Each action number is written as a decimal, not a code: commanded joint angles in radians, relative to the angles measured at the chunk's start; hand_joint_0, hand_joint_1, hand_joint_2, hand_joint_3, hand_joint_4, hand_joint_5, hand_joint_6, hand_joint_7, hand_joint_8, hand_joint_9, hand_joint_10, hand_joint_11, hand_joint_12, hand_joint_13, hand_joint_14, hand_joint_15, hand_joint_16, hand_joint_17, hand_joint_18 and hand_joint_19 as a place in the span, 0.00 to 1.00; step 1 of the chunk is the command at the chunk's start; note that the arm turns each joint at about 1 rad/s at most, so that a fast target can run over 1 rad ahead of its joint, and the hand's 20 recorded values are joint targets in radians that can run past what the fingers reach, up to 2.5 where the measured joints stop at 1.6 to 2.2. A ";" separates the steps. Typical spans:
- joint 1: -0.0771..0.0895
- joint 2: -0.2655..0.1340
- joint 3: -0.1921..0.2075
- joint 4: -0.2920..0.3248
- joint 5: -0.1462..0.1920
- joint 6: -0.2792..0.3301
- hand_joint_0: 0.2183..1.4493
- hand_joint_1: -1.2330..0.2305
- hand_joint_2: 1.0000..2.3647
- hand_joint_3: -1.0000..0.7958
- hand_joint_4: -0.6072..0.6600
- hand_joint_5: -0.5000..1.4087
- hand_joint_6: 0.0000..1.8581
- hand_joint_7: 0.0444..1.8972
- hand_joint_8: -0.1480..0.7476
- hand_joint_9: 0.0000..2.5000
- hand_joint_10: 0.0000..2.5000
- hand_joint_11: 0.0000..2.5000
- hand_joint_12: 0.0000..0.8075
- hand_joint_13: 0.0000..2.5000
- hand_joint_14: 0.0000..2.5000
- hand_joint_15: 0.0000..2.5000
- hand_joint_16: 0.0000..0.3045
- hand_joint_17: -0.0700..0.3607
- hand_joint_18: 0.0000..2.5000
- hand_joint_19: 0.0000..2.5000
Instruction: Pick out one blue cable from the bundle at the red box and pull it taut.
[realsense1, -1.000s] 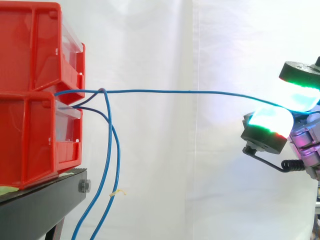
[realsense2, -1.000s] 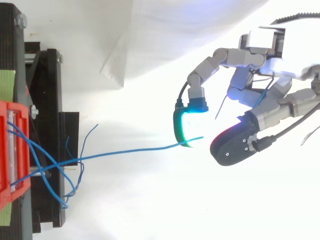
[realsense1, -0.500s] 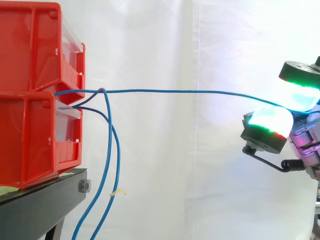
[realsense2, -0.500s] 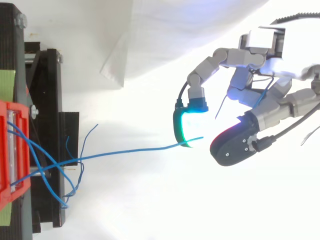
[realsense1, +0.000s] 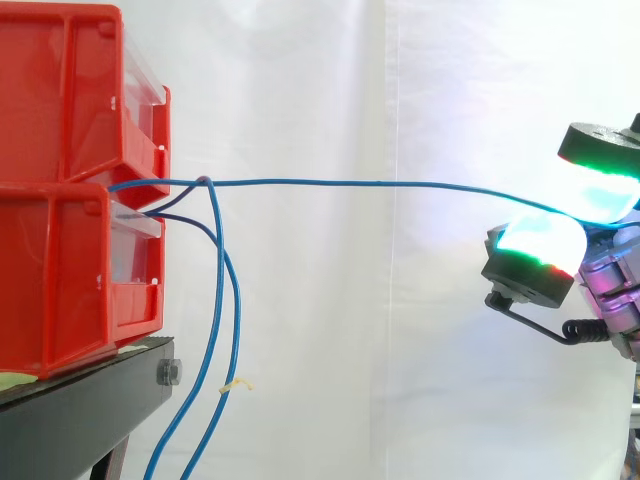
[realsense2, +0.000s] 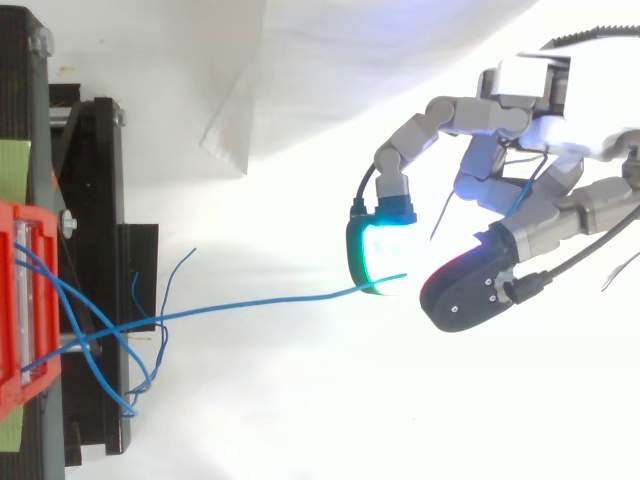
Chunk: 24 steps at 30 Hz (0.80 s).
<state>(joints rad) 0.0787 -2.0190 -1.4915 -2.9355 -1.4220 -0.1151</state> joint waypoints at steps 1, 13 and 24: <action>0.000 -0.001 0.000 -0.001 0.000 0.000 0.38 0.29 0.02 0.49 0.32 0.20 0.49 0.49 0.43 0.53 0.98 0.50 0.37 0.50 1.00 0.50 0.12 0.35 0.60 0.76; 0.001 0.000 0.000 -0.001 0.000 0.000 0.38 0.28 0.02 0.49 0.32 0.20 0.49 0.50 0.43 0.54 0.97 0.52 0.37 0.50 0.99 0.50 0.11 0.34 0.59 0.76; 0.000 0.000 -0.001 0.001 0.000 0.000 0.38 0.28 0.02 0.49 0.31 0.20 0.49 0.50 0.44 0.54 0.97 0.52 0.38 0.50 0.98 0.51 0.12 0.35 0.59 0.75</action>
<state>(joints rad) 0.0788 -2.0188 -1.4914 -2.9352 -1.4220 -0.1150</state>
